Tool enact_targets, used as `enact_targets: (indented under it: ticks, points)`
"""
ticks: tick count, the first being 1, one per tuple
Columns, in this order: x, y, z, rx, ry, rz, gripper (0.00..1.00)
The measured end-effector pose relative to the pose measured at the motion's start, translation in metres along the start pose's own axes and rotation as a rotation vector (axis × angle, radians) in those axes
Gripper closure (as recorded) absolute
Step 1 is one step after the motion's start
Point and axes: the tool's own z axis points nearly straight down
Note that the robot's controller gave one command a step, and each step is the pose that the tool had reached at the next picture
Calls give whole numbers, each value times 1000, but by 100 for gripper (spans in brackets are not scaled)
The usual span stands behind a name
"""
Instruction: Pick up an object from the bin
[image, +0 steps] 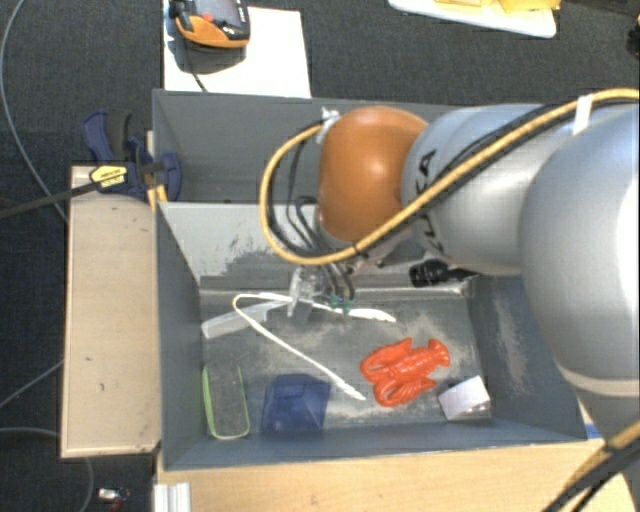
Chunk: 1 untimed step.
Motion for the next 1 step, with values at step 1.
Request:
enact_targets:
  ticks: [1]
  points:
    - [-2,7,24,-1,-6,44,100]
